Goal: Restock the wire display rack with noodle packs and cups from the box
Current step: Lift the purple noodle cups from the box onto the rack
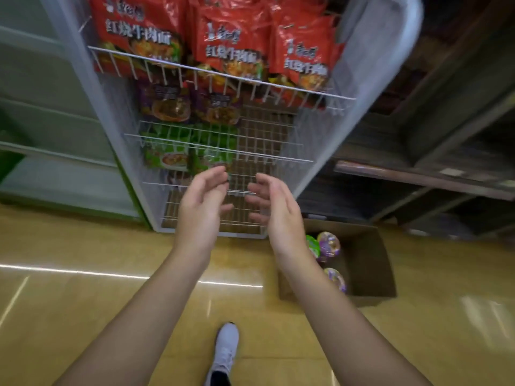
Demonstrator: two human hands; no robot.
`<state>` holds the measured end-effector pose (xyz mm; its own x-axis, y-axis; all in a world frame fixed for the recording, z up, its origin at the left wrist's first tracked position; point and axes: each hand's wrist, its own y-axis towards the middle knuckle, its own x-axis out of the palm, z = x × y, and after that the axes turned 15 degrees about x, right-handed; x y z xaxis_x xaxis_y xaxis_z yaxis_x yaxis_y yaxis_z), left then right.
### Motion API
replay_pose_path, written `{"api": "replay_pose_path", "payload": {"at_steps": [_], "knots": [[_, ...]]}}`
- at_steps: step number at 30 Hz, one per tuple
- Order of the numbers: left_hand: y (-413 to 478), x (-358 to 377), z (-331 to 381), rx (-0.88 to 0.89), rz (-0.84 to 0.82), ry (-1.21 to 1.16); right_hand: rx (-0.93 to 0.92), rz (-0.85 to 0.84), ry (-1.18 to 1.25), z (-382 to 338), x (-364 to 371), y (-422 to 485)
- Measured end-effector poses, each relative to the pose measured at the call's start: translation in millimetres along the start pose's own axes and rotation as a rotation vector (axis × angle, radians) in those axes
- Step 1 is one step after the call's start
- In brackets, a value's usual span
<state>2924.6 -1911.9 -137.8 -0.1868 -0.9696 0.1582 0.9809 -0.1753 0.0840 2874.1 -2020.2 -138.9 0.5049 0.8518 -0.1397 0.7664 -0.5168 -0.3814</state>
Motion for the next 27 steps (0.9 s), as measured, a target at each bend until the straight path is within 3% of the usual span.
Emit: {"api": "replay_pose_path", "payload": {"at_steps": [12,22,27], "knots": [[-111.7,113.7,35.3,0.109,-0.203,0.012,-0.004,0.106,0.071,10.5,-155.4,-82.8],[-166.4,320.8,-24.3,0.054,-0.161,0.035,0.036,0.142,0.054,68.5,-372.8,-30.8],[-174.5,389.6,-65.2,0.013,-0.148,0.041,0.097,0.147,0.039,106.1,-433.2,7.8]]}}
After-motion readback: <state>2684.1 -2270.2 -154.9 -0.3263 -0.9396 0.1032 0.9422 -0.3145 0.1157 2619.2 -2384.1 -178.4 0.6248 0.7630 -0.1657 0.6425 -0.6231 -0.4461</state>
